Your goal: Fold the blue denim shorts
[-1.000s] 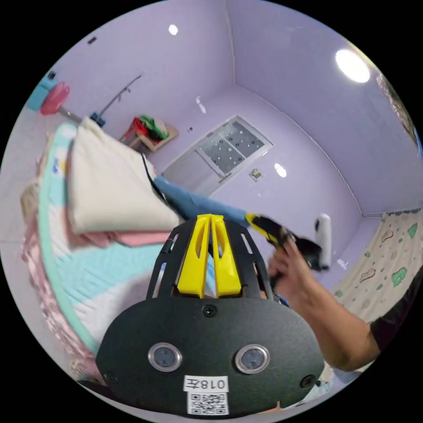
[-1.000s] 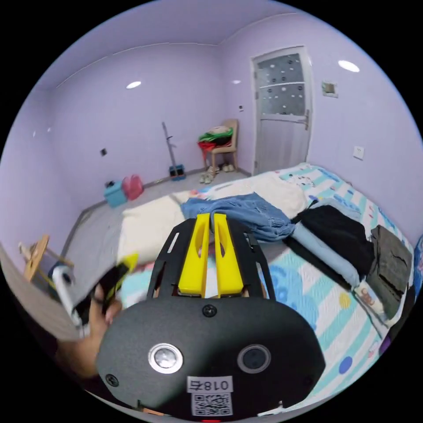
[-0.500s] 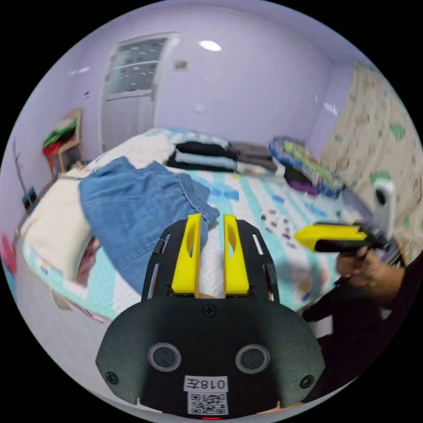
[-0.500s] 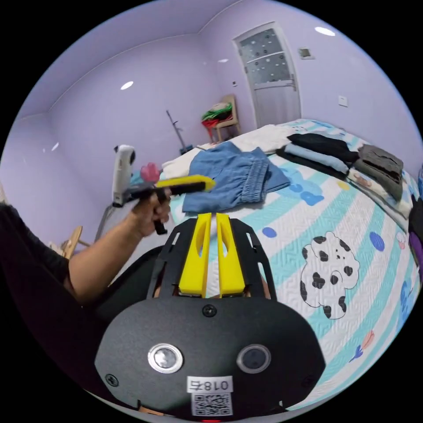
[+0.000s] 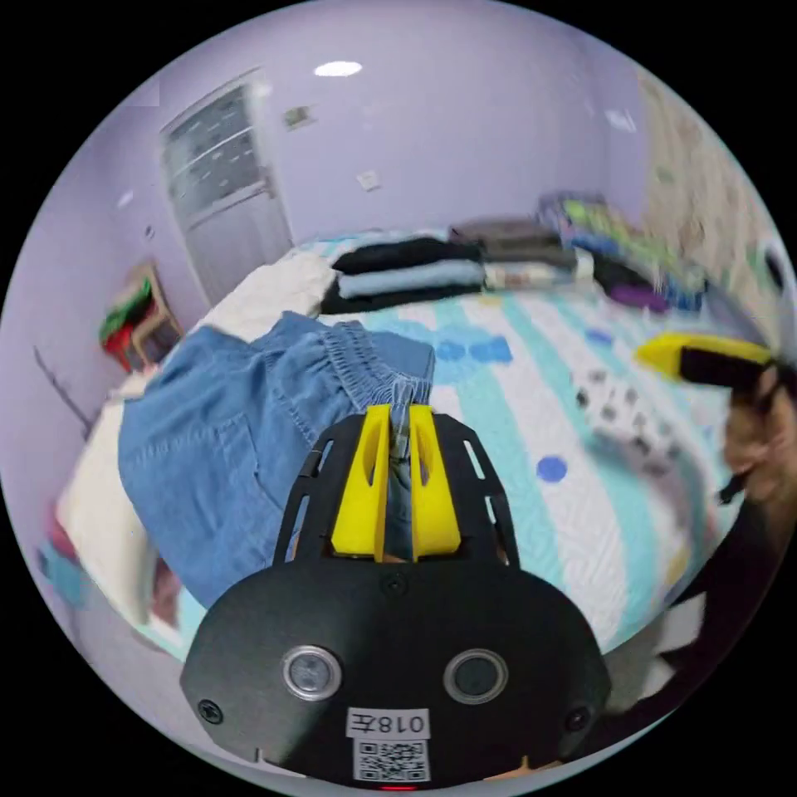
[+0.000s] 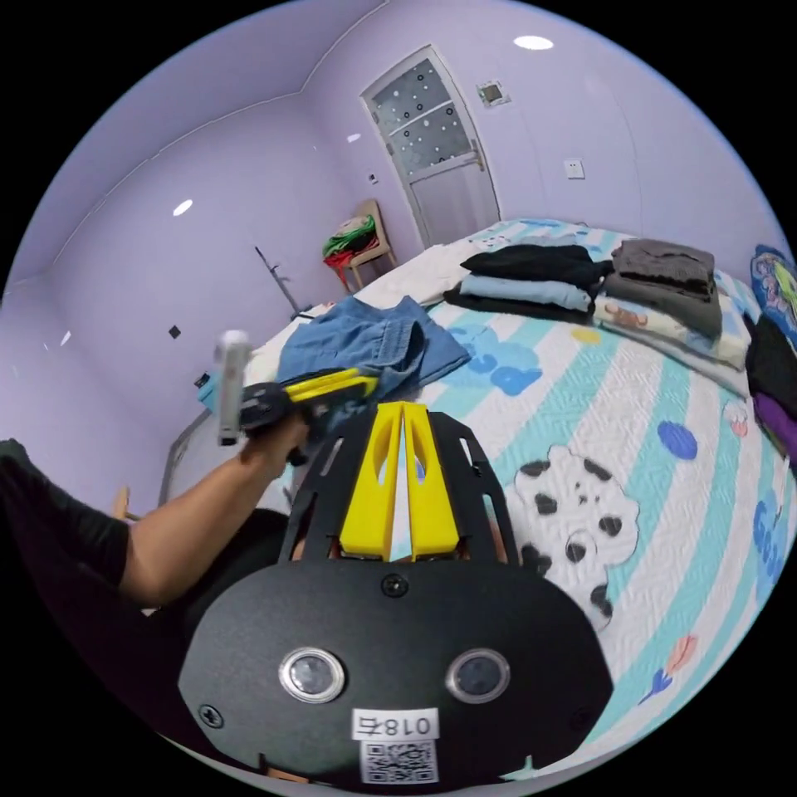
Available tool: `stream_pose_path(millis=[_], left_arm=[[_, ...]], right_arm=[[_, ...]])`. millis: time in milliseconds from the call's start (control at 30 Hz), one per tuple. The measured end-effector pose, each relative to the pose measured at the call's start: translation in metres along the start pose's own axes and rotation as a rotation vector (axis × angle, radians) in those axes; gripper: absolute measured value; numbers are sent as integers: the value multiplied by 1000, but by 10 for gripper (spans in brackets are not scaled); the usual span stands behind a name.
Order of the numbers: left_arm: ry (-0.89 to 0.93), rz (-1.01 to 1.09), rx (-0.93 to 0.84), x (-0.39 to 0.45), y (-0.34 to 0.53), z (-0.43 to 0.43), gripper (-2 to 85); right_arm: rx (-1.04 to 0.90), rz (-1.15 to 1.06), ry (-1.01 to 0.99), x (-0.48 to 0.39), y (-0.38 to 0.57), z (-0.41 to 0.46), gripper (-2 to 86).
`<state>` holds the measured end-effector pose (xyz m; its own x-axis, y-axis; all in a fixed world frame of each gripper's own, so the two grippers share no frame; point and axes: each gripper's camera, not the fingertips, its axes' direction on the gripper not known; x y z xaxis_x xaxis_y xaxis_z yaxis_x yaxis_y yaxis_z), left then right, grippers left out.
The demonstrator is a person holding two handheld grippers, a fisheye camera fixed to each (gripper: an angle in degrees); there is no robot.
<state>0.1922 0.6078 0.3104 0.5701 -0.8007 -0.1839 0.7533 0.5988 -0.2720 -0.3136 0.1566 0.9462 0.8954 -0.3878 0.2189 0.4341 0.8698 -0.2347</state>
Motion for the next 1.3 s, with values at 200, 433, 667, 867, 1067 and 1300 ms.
stream_pose_path(millis=[200, 433, 667, 867, 1067, 1300], left_arm=[[500, -660, 754, -153, 136, -114, 36], [380, -987, 1198, -223, 318, -203, 37], [426, -1164, 1242, -232, 365, -187, 38], [609, -1092, 1118, -233, 309, -182, 39], [776, -1096, 817, -211, 230, -146, 40], [844, -1024, 300, -154, 195, -64, 67]], right_arm=[[-104, -30, 72, 41, -57, 69, 104], [-299, 21, 65, 73, -66, 117, 112], [-182, 25, 11, 63, -58, 49, 42], [44, 219, -149, 90, -60, -60, 41], [195, 184, 5, 111, 20, -250, 41], [42, 597, 307, 169, 249, -415, 57]])
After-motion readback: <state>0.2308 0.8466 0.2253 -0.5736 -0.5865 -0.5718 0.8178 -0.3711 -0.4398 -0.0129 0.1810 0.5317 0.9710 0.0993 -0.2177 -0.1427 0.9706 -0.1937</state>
